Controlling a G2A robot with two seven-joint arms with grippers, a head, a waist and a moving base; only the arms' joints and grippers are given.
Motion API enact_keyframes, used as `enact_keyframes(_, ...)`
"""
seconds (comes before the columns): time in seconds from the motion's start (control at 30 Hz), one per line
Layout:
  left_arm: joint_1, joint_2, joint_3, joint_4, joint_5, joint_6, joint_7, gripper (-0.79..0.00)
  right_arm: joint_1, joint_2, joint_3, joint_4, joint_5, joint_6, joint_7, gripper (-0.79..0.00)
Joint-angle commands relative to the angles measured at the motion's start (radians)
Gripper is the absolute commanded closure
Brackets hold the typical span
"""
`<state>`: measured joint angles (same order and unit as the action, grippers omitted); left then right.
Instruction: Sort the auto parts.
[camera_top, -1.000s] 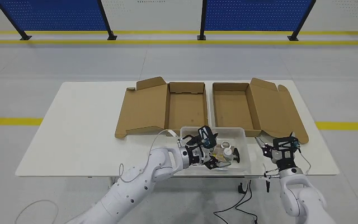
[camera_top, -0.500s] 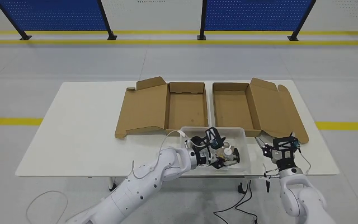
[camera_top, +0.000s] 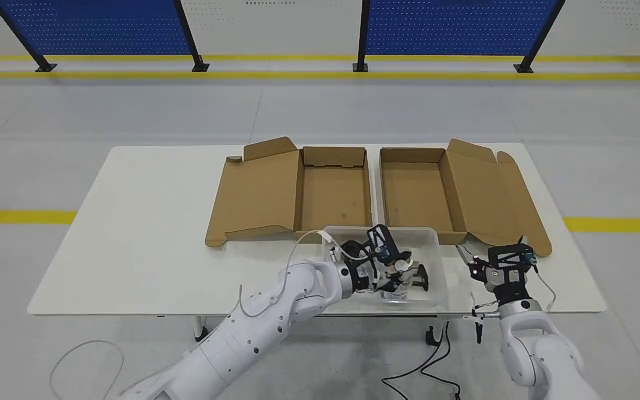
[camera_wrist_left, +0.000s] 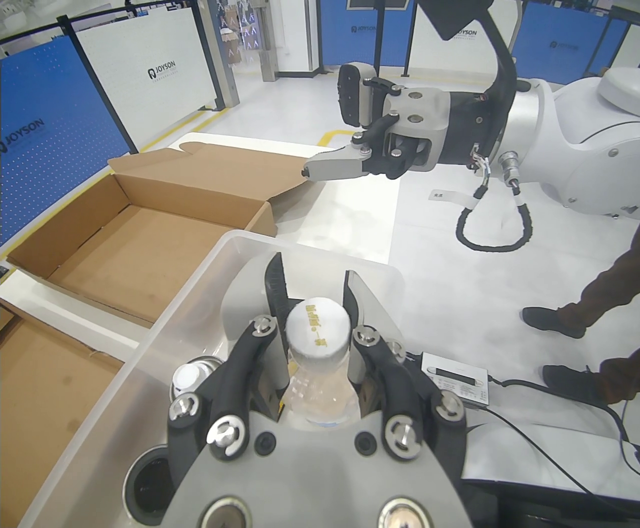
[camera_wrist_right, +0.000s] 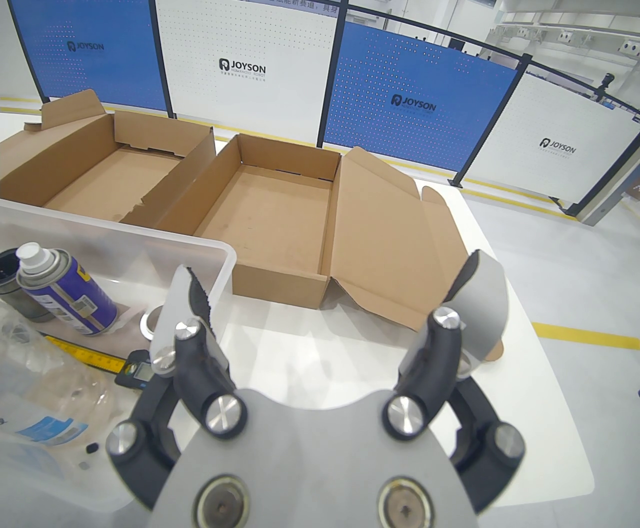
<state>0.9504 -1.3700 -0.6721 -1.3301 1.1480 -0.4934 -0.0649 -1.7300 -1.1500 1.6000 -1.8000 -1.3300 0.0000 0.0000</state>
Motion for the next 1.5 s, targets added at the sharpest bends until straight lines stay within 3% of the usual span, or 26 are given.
enact_keyframes(0.0, 0.002, 0.0, -0.004, -0.004, 0.007, -0.001, 0.003, 0.0, 0.0, 0.0, 0.0, 0.0, 0.0, 0.0, 0.0, -0.785)
enact_keyframes(0.57, 0.024, 0.016, -0.085, -0.132, 0.094, -0.015, 0.034, 0.0, 0.0, 0.0, 0.0, 0.0, 0.0, 0.0, 0.0, -0.785)
enact_keyframes(1.13, 0.115, 0.067, -0.293, -0.402, -0.063, -0.125, -0.16, 0.0, 0.0, 0.0, 0.0, 0.0, 0.0, 0.0, 0.0, -0.785)
enact_keyframes(1.47, 0.152, 0.083, -0.335, -0.415, -0.072, -0.155, -0.194, 0.0, 0.0, 0.0, 0.0, 0.0, 0.0, 0.0, 0.0, -0.785)
